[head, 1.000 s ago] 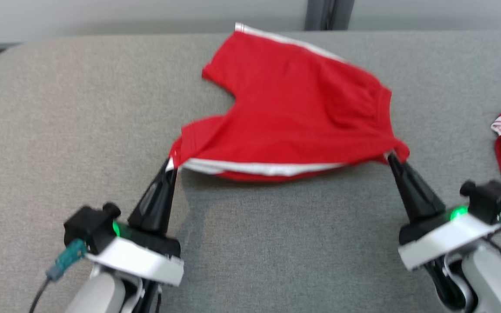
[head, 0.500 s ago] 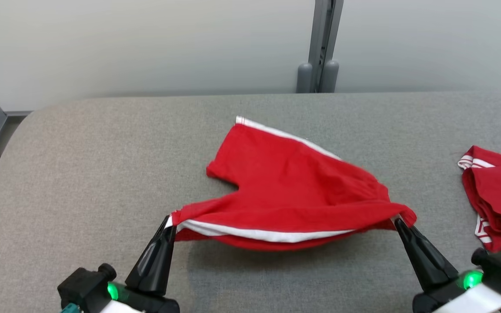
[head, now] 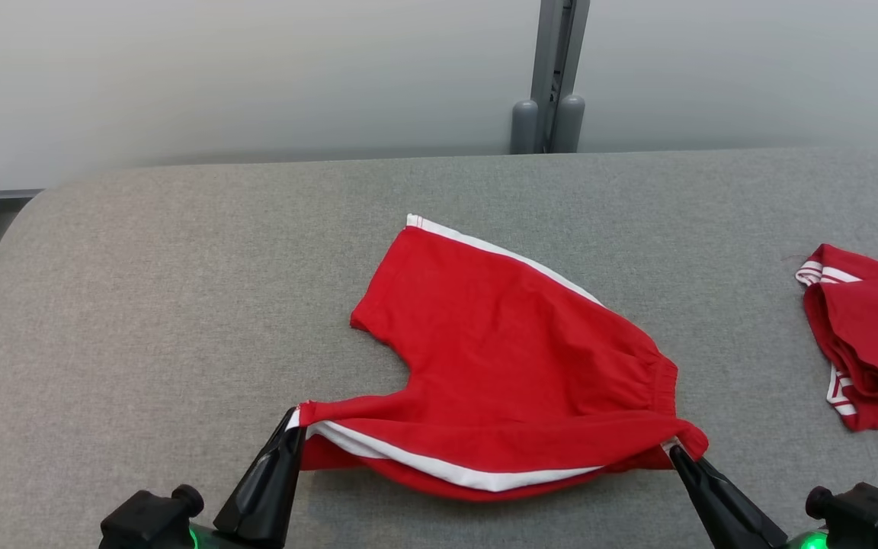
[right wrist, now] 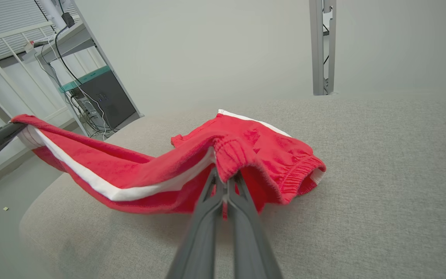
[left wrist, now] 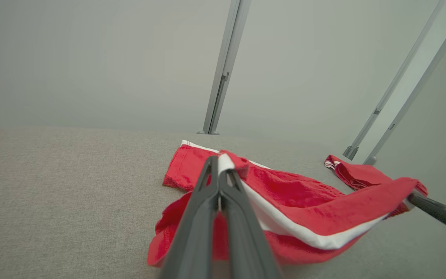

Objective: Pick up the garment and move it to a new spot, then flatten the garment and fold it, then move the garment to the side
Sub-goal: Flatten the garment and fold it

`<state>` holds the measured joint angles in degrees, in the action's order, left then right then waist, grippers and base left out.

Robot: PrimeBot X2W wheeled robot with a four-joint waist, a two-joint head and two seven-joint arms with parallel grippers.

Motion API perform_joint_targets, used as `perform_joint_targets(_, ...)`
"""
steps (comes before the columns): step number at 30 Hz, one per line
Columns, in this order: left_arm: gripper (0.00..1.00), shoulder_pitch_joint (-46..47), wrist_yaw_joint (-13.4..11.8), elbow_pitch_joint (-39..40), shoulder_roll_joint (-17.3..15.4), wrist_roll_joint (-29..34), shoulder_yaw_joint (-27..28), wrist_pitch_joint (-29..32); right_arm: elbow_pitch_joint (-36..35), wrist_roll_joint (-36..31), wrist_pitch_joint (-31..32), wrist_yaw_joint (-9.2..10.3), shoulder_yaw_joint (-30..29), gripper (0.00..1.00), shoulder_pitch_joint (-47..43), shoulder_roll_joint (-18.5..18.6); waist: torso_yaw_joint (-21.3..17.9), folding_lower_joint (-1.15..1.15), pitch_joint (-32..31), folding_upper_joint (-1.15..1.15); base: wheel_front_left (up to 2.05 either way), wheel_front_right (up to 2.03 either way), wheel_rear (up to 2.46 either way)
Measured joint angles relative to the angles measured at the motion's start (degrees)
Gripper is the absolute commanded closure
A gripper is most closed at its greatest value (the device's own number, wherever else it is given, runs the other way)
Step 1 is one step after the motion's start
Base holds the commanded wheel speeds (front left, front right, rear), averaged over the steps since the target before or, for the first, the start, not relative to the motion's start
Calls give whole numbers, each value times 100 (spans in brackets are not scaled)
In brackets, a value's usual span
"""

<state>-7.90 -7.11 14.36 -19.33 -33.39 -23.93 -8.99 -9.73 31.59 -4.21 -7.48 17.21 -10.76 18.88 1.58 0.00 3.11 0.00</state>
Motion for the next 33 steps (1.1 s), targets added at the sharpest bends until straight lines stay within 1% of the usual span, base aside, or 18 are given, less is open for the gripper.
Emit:
perform_joint_targets(6,100,201,10,-433,8,-188,65,189,523,156,-202,-1,201,100,315,-71,-102,0,202,0,0,0,0)
perform_joint_targets(11,100,573,98,-740,16,-264,109,301,905,226,-404,0,348,100,672,-71,-170,0,399,0,0,0,0)
perform_joint_targets(14,100,1226,238,-1116,2,-245,104,449,1221,320,-567,-1,530,100,1087,-151,-256,0,610,0,0,0,0)
perform_joint_targets(18,100,2039,389,-1635,26,-176,121,492,1535,330,-710,-1,599,100,1494,-269,-367,0,832,0,0,0,0)
perform_joint_targets(23,100,3115,702,-2564,66,-19,-20,646,1892,324,-799,-1,592,100,1924,-549,-533,0,1146,0,0,0,0)
perform_joint_targets(28,100,4013,859,-3472,162,121,-64,614,2121,266,-855,0,595,100,2296,-826,-759,0,1477,0,0,0,0)
perform_joint_targets(33,100,4683,933,-4354,314,193,-103,492,2258,205,-900,0,635,100,2543,-1026,-970,0,1783,0,0,0,0)
